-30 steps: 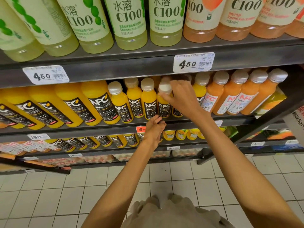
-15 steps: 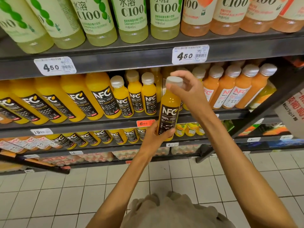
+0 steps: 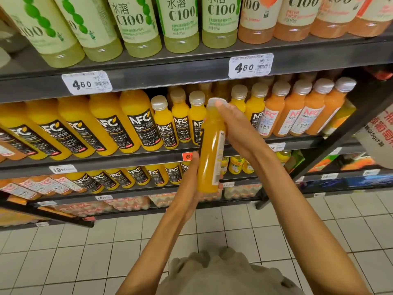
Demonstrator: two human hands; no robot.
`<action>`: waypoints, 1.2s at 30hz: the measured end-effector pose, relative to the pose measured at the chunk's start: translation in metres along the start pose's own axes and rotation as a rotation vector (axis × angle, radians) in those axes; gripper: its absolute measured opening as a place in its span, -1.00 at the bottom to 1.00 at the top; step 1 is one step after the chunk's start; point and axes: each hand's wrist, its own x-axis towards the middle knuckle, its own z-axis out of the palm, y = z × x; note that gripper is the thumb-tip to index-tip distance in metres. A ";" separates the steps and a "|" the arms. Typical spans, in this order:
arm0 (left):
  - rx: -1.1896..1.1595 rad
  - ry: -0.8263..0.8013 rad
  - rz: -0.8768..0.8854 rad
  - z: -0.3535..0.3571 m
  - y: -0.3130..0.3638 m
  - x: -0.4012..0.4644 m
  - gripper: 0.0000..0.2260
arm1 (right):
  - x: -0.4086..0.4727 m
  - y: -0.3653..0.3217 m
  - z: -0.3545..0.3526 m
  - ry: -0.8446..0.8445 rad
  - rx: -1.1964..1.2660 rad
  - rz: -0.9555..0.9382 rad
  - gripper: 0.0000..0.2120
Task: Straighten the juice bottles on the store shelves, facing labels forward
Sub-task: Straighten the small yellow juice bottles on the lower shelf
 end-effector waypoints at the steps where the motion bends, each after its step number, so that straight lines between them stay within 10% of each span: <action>1: -0.081 -0.083 -0.030 -0.003 0.003 -0.002 -0.40 | -0.002 0.000 0.001 -0.037 0.127 0.017 -0.63; 5: -0.123 -0.230 -0.123 -0.005 0.007 -0.007 -0.43 | -0.008 0.009 0.012 -0.154 0.604 0.092 -0.64; 12: 0.368 0.011 0.029 -0.001 -0.004 -0.012 -0.43 | -0.014 0.018 0.017 0.090 0.048 -0.032 -0.72; 21: -0.006 -0.196 -0.137 0.001 0.006 -0.021 -0.37 | -0.016 0.010 0.013 -0.111 0.592 0.105 -0.61; 31: 0.306 0.144 0.087 0.026 0.009 -0.016 -0.35 | -0.011 -0.006 0.010 0.074 0.135 -0.025 -0.67; 36: -0.058 -0.188 -0.065 0.022 0.011 -0.017 -0.38 | -0.019 -0.008 -0.001 -0.051 0.362 -0.074 -0.62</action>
